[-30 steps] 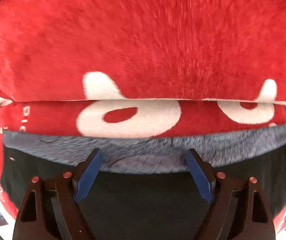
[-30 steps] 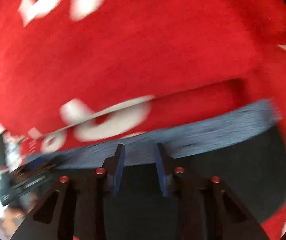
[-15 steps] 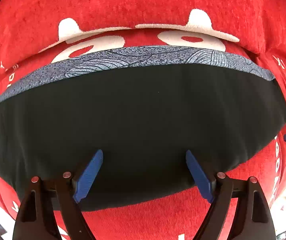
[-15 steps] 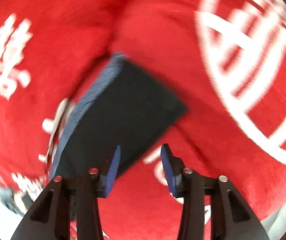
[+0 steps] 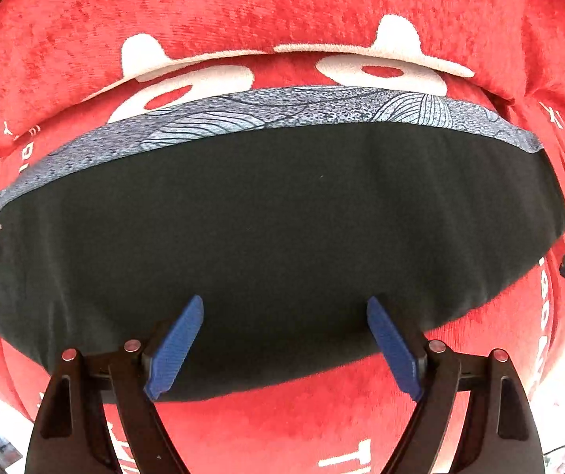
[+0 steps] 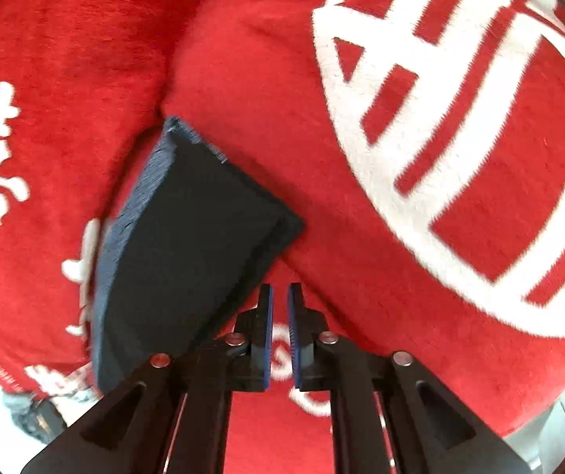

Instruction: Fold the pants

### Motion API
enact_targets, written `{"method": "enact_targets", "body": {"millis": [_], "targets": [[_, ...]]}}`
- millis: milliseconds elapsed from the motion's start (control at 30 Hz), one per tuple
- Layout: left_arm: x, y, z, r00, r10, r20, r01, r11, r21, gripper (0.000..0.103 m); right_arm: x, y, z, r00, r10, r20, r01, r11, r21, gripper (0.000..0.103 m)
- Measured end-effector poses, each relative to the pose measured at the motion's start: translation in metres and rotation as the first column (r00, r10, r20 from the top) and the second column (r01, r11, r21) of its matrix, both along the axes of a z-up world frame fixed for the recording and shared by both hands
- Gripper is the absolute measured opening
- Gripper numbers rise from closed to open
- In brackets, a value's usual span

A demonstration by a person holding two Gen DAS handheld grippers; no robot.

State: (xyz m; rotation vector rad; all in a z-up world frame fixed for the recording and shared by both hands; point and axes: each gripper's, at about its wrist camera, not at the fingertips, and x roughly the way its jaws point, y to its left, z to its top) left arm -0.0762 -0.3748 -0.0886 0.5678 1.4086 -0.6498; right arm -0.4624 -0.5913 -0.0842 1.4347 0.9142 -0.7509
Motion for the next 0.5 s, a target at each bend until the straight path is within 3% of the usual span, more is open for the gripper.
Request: {"method": "enact_targets", "body": {"millis": [33,100,167,333,500], "targets": [[0.000,0.004,0.003,1.000,-0.001,0.001,0.001,1.000,0.002,0.086,-0.001,0.005,0.005,1.000,0.014,0.019,-0.014,1.000,0.006,0.015],[0.003,0.015,0.009,1.000,0.007,0.001,-0.007,1.000,0.003,0.086,0.004,0.016,0.011,0.998,0.052,0.028,-0.053,0.999,0.003,0.049],[0.006,0.030,0.014,1.000,0.024,0.004,-0.024,1.000,0.004,0.086,0.013,0.029,0.017,0.995,0.093,0.038,-0.092,0.996,-0.002,0.060],[0.030,0.079,0.017,0.996,0.083,0.036,-0.083,0.996,0.007,0.086,0.061,0.078,0.026,0.971,0.222,0.091,-0.225,0.974,0.030,0.060],[0.064,0.135,0.003,0.979,0.193,0.059,-0.196,0.980,0.043,0.086,0.133,0.129,0.036,0.911,0.375,0.172,-0.380,0.925,-0.008,0.057]]}}
